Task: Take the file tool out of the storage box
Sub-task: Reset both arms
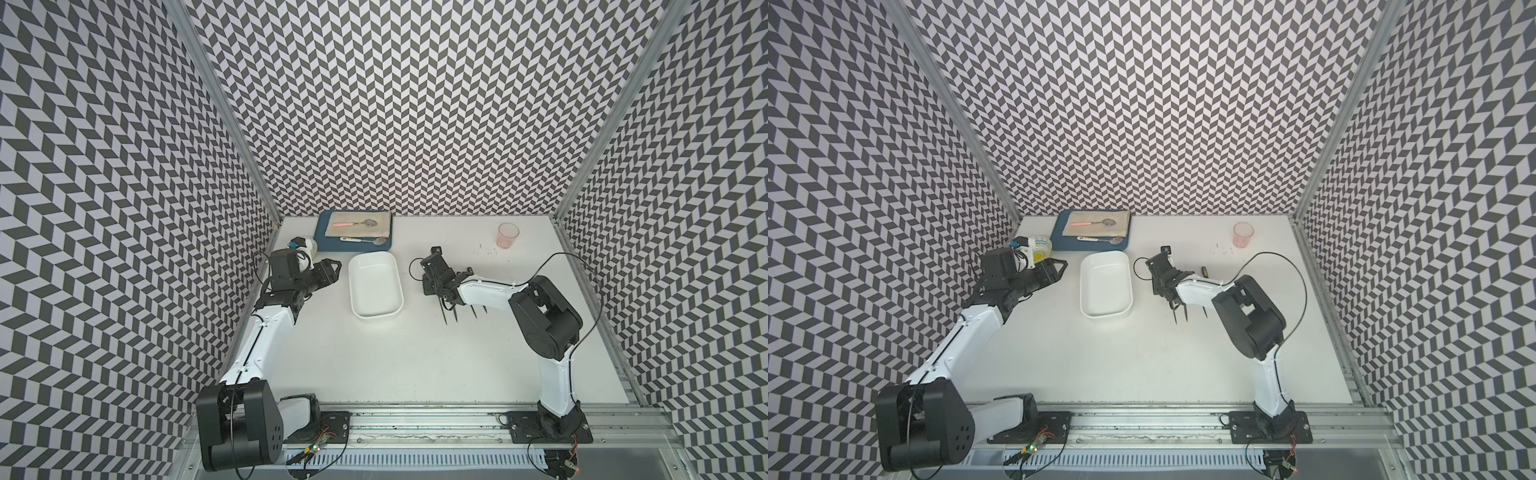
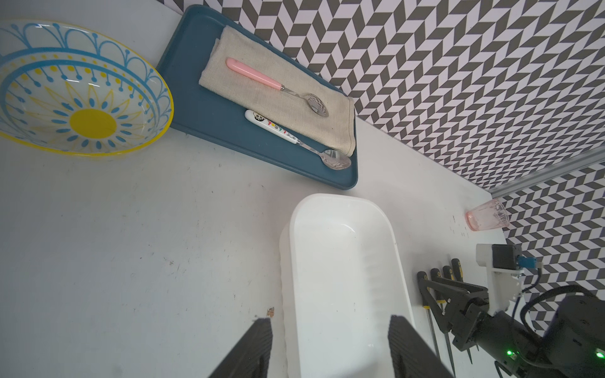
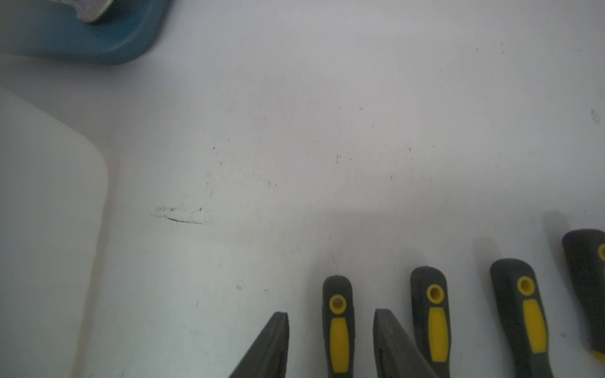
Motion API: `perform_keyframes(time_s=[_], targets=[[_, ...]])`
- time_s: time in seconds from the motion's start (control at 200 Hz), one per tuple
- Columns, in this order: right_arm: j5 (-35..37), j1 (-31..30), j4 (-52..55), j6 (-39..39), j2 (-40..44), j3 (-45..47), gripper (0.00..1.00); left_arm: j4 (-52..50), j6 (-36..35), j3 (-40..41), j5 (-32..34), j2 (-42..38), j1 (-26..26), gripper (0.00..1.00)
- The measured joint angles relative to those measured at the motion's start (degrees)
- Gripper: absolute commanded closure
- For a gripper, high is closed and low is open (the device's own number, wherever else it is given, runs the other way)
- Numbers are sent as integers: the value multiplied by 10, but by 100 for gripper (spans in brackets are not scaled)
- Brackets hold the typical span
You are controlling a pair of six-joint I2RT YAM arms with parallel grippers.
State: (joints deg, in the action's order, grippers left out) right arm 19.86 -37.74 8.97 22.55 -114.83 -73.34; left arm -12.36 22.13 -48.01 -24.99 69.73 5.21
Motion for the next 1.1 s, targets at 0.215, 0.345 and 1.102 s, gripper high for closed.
perform_keyframes(time_s=[0.215,0.345,1.102], targets=[[1,0,2,-25,90,-1,33,0,-1,0,14,-1,-1,38],[1,0,-14,-53,184,16,10,0,-2,0,32,-13,-10,38],[-120,353,-110,-99,481,256,1,284,9,191,276,-66,-69,0]])
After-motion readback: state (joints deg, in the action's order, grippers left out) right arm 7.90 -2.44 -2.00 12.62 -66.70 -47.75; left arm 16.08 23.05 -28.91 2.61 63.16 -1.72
